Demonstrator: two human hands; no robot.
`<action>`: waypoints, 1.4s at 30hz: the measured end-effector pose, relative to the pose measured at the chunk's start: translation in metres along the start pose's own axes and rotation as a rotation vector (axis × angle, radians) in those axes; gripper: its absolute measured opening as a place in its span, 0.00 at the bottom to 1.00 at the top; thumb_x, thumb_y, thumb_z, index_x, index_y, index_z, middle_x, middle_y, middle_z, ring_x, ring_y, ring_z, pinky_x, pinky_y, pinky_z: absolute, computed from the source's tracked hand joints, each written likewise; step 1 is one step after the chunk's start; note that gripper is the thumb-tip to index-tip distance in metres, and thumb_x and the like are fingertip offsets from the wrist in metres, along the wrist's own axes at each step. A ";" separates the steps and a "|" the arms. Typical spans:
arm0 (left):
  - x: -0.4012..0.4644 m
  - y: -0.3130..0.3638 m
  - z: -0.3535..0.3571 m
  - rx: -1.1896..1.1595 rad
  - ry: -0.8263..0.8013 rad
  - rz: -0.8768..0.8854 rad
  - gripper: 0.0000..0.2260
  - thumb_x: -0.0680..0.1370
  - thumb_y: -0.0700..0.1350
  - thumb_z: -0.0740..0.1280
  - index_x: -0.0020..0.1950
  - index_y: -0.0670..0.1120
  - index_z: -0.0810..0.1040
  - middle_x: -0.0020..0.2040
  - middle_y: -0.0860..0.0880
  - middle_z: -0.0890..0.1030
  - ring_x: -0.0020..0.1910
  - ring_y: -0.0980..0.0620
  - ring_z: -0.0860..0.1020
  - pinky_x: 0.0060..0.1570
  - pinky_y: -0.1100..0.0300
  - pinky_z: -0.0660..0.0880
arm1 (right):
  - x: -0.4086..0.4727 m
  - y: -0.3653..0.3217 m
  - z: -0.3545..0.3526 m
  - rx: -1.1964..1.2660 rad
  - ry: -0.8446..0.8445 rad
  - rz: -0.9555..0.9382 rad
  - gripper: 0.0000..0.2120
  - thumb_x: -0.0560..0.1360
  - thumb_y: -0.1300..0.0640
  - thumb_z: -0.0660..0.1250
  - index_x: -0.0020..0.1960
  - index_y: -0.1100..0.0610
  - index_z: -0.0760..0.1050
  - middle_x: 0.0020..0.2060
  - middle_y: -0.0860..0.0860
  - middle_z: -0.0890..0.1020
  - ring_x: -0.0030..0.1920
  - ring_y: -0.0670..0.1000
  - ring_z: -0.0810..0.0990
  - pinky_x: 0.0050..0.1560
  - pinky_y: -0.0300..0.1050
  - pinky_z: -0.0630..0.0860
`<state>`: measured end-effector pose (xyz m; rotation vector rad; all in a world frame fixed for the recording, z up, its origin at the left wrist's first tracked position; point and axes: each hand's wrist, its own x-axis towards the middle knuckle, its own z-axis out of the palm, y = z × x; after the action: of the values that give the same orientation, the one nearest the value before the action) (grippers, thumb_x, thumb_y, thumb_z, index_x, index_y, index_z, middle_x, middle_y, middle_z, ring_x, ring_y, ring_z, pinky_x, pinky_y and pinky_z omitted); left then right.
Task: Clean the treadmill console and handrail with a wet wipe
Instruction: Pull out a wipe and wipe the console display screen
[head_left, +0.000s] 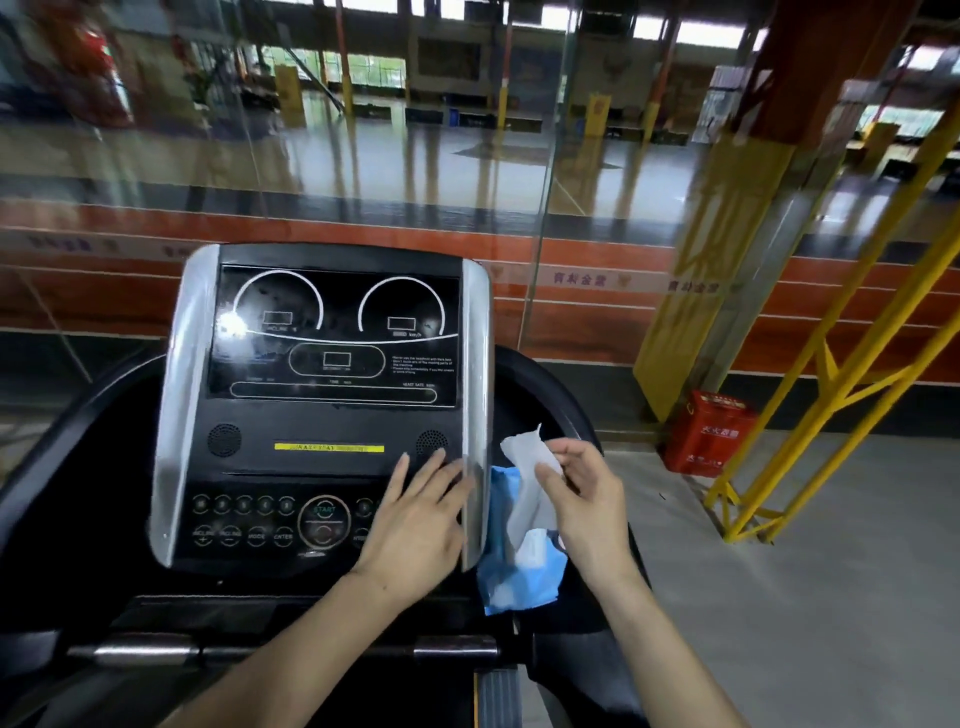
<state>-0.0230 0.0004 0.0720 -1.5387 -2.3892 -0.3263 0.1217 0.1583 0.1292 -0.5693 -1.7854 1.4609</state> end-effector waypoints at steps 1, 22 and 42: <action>0.000 -0.007 -0.008 0.008 0.012 -0.028 0.26 0.76 0.46 0.62 0.75 0.49 0.75 0.78 0.49 0.73 0.81 0.47 0.65 0.79 0.41 0.48 | 0.005 -0.005 0.009 0.013 -0.013 -0.012 0.10 0.77 0.66 0.71 0.53 0.52 0.79 0.47 0.48 0.84 0.52 0.48 0.83 0.55 0.41 0.79; -0.051 -0.245 -0.116 -0.040 0.140 -0.414 0.24 0.82 0.48 0.61 0.80 0.52 0.68 0.82 0.52 0.67 0.83 0.49 0.60 0.82 0.46 0.53 | 0.078 -0.088 0.279 -0.374 -0.454 -0.385 0.27 0.76 0.67 0.69 0.72 0.49 0.73 0.63 0.37 0.71 0.65 0.35 0.69 0.64 0.30 0.63; -0.007 -0.373 -0.125 -0.136 0.147 -0.264 0.27 0.82 0.44 0.58 0.82 0.51 0.62 0.85 0.52 0.59 0.84 0.52 0.54 0.83 0.47 0.53 | 0.166 -0.129 0.402 -0.642 0.055 -0.562 0.05 0.74 0.62 0.71 0.49 0.57 0.80 0.45 0.50 0.78 0.44 0.53 0.76 0.46 0.41 0.71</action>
<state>-0.3466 -0.1994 0.1720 -1.2018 -2.4962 -0.6472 -0.2783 -0.0045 0.2690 -0.3565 -2.1374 0.4810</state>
